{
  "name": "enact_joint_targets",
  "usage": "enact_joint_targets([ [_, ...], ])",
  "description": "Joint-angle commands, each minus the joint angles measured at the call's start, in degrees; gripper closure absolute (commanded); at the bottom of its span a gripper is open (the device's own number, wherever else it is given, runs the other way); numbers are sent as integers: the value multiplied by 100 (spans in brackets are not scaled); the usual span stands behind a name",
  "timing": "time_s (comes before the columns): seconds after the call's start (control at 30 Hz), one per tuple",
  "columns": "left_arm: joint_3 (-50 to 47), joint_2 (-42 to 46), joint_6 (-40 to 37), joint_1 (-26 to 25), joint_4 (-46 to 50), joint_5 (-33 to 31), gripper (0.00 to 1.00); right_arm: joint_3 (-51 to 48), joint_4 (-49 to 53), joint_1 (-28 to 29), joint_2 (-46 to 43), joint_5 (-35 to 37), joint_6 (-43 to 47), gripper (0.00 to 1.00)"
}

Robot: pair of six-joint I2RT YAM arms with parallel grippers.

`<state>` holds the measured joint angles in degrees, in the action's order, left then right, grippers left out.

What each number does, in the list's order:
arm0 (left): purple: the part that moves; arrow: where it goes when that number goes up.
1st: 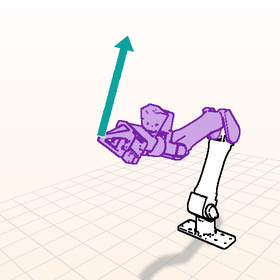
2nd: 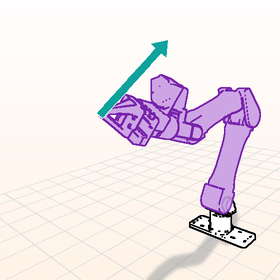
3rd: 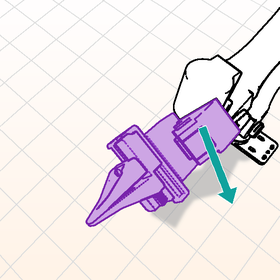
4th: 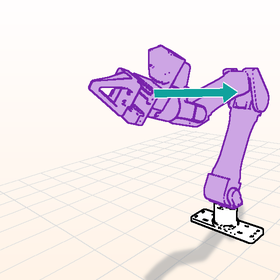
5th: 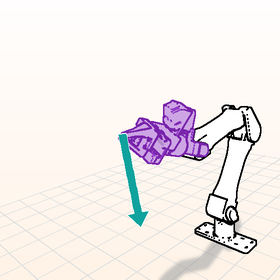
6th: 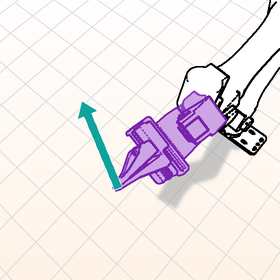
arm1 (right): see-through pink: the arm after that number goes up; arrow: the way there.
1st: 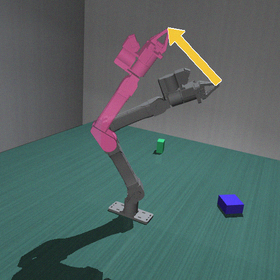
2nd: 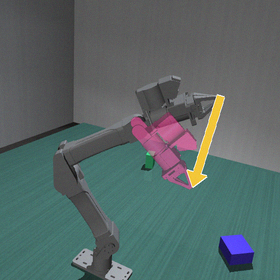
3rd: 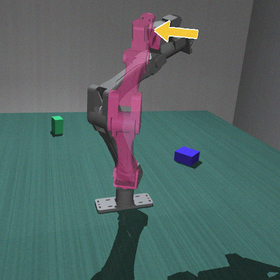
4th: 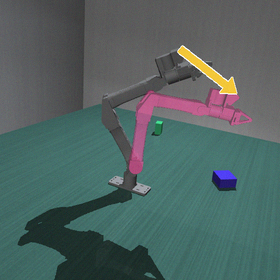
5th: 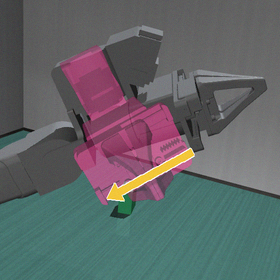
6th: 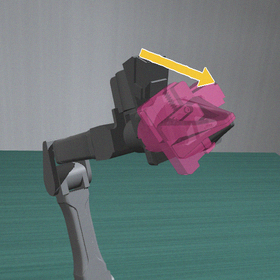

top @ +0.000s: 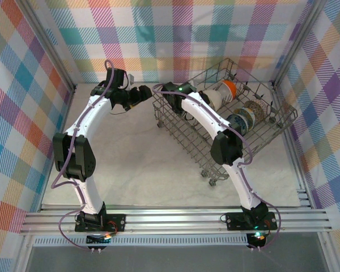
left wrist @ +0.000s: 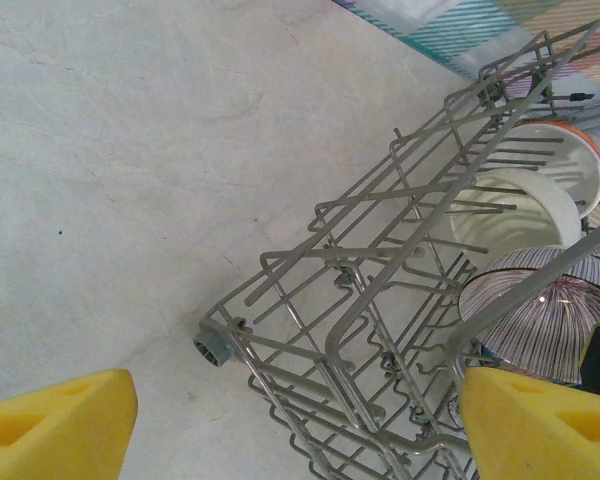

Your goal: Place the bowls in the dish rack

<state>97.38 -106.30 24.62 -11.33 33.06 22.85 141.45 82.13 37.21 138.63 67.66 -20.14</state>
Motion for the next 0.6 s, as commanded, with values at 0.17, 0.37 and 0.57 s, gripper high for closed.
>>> enact_joint_targets([
  [0.17,97,285,77,43,1,-35,16,154,197,39,294,440,-174,100],
  [0.37,61,307,105,43,-44,-31,16,148,132,58,332,476,-167,100],
  [0.57,44,290,135,44,-97,-9,16,138,49,135,340,426,44,87],
])
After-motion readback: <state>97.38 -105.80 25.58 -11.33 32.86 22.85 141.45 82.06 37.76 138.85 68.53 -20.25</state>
